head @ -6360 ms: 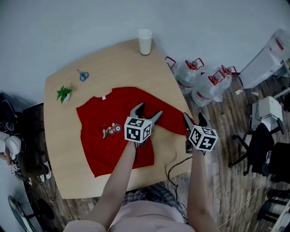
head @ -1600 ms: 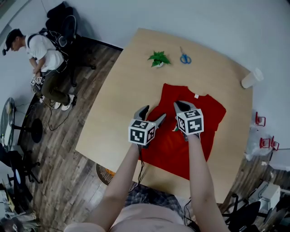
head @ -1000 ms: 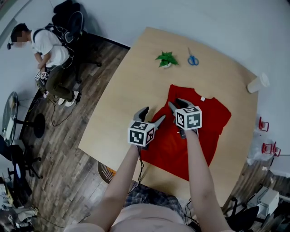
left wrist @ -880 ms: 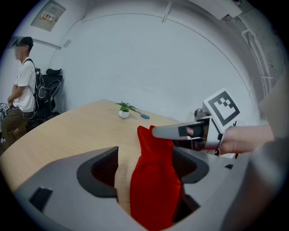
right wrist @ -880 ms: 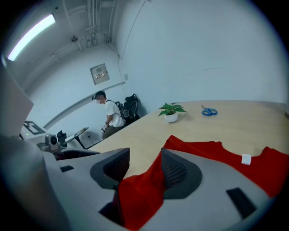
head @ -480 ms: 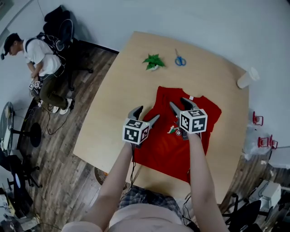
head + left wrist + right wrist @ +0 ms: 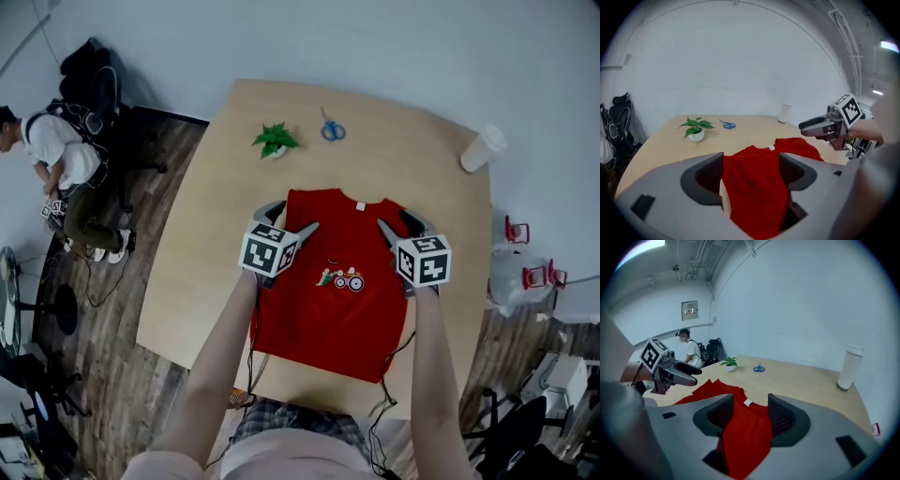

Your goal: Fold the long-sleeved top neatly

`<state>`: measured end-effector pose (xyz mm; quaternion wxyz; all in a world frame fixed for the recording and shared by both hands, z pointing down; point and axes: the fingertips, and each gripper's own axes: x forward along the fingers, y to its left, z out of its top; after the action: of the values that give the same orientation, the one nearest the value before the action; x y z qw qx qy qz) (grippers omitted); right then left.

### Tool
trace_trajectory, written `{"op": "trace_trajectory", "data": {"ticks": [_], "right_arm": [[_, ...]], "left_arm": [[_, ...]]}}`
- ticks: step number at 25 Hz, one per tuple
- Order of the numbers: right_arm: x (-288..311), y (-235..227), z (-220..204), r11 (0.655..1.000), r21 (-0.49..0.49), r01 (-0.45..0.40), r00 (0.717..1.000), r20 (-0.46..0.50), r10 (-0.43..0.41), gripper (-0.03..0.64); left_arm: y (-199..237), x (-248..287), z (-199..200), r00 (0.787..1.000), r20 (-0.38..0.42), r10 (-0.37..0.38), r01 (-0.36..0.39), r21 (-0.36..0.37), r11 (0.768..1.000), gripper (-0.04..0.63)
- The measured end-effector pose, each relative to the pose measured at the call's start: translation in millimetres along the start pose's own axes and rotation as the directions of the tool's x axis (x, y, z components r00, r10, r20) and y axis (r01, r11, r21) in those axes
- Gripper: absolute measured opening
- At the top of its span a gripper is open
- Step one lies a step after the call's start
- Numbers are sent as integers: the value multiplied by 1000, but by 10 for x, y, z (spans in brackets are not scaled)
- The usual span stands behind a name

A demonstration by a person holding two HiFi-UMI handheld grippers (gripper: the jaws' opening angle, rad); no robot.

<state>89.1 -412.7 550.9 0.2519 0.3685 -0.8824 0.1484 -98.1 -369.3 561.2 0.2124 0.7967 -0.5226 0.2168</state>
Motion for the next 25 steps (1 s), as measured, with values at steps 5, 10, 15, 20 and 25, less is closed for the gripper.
{"op": "trace_trajectory", "data": {"ticks": [5, 10, 15, 20, 25], "right_arm": [[-59, -416, -101, 991, -134, 8, 996, -91, -20, 219], [149, -542, -194, 964, -255, -74, 979, -204, 21, 207], [468, -628, -339, 920, -361, -152, 951, -307, 37, 192], [699, -693, -547, 912, -360, -195, 926, -374, 51, 192], [808, -754, -704, 900, -368, -233, 892, -450, 47, 193]], "left_arm": [[-23, 340, 232, 996, -71, -56, 66, 147, 987, 360], [-75, 760, 236, 966, -226, -128, 189, 271, 944, 360], [48, 1174, 120, 927, -351, -134, 254, 322, 912, 356], [174, 1387, -143, 877, -464, -121, 305, 344, 888, 322], [74, 1455, -265, 826, -543, -149, 390, 361, 847, 263]]}}
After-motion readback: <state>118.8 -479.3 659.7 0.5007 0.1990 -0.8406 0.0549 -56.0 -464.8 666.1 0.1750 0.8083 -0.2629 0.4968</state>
